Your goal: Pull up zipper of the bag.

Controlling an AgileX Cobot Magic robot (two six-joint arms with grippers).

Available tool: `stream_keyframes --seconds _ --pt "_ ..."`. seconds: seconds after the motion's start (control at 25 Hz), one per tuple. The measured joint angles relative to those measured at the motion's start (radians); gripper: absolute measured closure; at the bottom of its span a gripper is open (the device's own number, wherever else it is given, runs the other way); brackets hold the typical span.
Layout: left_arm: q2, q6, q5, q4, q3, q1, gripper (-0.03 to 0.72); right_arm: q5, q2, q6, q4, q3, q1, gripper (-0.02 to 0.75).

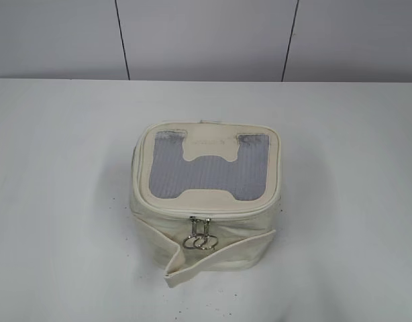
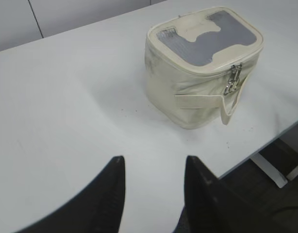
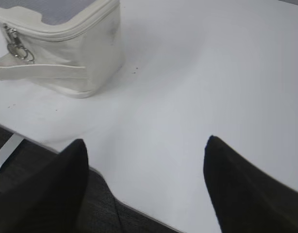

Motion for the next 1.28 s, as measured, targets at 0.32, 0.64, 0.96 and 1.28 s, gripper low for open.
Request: stream_keyframes --seconds 0.32,0.64,0.96,1.28 --pt "-0.007 0.000 -0.002 -0.001 0.000 0.297 0.379 -0.002 0.000 0.000 0.000 0.000 -0.344 0.163" --pt "-0.017 0.000 -0.005 -0.001 0.000 0.464 0.391 -0.005 -0.021 0.000 0.000 0.000 -0.371 0.163" --pt "-0.018 0.000 -0.006 -0.001 0.002 0.482 0.397 -0.008 -0.030 0.000 0.003 0.001 -0.371 0.163" --pt "-0.018 -0.001 -0.006 -0.001 0.002 0.490 0.397 -0.008 -0.030 0.000 0.003 0.001 -0.371 0.163"
